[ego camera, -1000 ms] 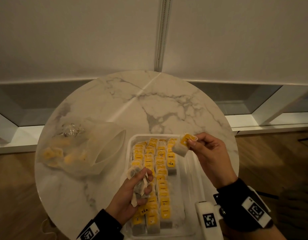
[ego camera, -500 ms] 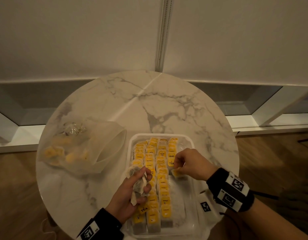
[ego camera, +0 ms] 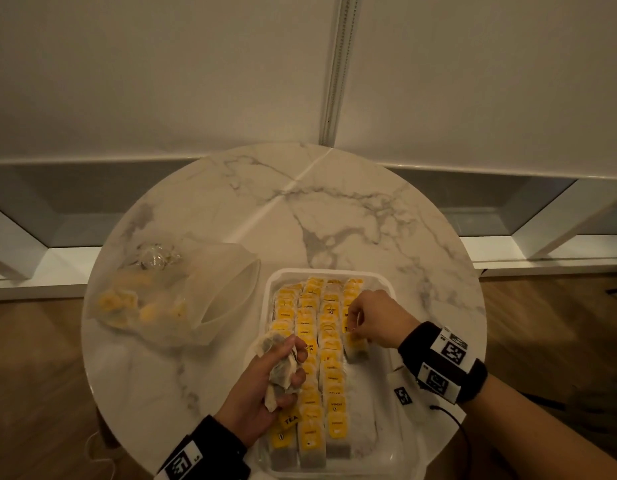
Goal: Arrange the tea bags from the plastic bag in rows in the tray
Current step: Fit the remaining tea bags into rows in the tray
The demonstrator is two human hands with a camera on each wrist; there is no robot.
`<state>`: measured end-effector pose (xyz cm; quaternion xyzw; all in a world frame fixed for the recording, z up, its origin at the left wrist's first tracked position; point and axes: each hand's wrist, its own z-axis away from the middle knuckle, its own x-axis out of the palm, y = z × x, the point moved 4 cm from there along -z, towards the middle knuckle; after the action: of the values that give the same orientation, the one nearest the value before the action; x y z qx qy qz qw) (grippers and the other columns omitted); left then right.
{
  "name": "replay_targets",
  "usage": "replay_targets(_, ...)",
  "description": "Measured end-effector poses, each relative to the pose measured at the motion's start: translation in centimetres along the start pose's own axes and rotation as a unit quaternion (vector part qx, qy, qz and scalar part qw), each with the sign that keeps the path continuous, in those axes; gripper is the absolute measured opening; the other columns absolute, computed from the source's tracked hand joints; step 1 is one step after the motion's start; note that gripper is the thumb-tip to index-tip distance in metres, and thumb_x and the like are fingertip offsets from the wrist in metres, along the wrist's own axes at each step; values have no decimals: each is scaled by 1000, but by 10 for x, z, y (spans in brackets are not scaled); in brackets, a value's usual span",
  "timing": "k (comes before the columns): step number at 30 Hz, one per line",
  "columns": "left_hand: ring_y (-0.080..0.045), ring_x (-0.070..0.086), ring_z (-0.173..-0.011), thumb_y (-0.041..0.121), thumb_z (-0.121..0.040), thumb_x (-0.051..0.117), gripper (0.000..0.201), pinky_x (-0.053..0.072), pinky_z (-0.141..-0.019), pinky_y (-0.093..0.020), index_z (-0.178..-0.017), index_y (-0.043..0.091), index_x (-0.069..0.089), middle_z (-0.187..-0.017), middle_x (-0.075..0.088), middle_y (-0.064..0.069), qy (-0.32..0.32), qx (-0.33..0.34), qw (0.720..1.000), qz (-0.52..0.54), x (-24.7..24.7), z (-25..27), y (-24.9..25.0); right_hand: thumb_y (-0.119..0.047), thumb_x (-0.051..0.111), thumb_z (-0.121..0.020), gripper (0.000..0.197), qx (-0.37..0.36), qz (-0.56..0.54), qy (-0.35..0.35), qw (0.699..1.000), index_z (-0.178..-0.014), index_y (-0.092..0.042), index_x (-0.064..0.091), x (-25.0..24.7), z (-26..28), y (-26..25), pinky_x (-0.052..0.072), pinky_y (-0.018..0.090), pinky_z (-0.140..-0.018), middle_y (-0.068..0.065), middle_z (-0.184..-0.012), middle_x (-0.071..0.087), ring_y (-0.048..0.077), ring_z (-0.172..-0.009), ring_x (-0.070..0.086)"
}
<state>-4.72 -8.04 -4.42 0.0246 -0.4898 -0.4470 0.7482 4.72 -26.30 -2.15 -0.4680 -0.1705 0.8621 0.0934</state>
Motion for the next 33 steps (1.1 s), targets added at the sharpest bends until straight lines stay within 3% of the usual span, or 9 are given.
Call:
replay_targets(2, -9, 45, -48, 37, -45, 99, 66, 27, -30, -14, -89, 8, 58, -77, 54, -3, 2, -3, 1000, 1, 1, 0, 0, 1, 68, -80, 14, 2, -27, -4, 1000, -72, -11, 70, 0, -4, 2, 61, 31, -66, 6, -77, 67, 24, -67, 70)
replay_targets(7, -10, 46, -46, 35, -40, 100, 68, 28, -29, -14, -88, 8, 59, -74, 54, -3, 6, -12, 1000, 9, 2, 1, 1, 6, 68, -76, 23, 9, -29, -9, 1000, -67, -15, 64, 0, -11, 2, 61, 32, -69, 6, -74, 66, 27, -78, 72)
replay_targets(12, -10, 46, -45, 34, -37, 101, 69, 28, -29, -13, -87, 8, 61, -73, 55, -4, 13, -11, 1000, 13, 3, 0, 1, 6, 67, -77, 15, 30, -8, -5, 1000, -74, -8, 63, 4, -15, 3, 61, 36, -60, 10, -78, 66, 30, -71, 72)
replay_targets(16, -10, 46, -45, 35, -36, 101, 73, 28, -29, -14, -91, 7, 61, -73, 55, -4, 20, -11, 1000, 1, 4, 1, -1, -18, 75, -80, 24, 47, 102, 15, 994, -93, -13, 56, -2, -14, 1, 57, 35, -69, 9, -104, 59, 27, -86, 66)
replay_targets(22, -12, 45, -44, 32, -38, 101, 72, 30, -27, -15, -93, 4, 64, -74, 55, -7, 7, -26, 1000, 10, 7, 1, -5, -37, 72, -82, 39, 53, 204, 8, 978, -111, -16, 56, -6, -13, -8, 42, 30, -71, 5, -113, 57, 24, -102, 61)
replay_targets(25, -13, 45, -44, 32, -43, 100, 67, 31, -27, -16, -93, 4, 65, -75, 54, -7, -1, -35, 999, 21, 6, 1, -5, -36, 62, -87, 19, 1, 207, 43, 977, -91, -19, 55, -14, -1, -30, 40, 30, -68, 1, -93, 55, 21, -91, 61)
replay_targets(27, -12, 45, -44, 34, -56, 93, 56, 30, -27, -16, -94, 5, 64, -75, 54, -7, 7, -44, 999, 24, 5, 1, -6, -38, 61, -87, 20, -48, 177, 67, 981, -83, -18, 56, -20, 11, -49, 45, 32, -69, 0, -87, 57, 23, -89, 62)
replay_targets(30, -12, 44, -43, 36, -85, 69, 32, 27, -28, -15, -95, 6, 63, -73, 53, -7, 30, -47, 998, 29, 8, 2, -4, -41, 63, -88, 23, -144, 75, 62, 985, -86, -19, 64, -21, 35, -79, 51, 36, -72, 0, -84, 65, 18, -81, 59)
replay_targets(33, -14, 47, -40, 36, -85, 57, 30, 23, -31, -14, -83, 12, 74, -62, 54, -6, 65, -30, 997, 15, 8, 4, 0, -50, 60, -89, 30, -210, 2, 47, 977, -95, -21, 65, -11, 61, -99, 49, 35, -69, -4, -80, 65, 12, -77, 57)
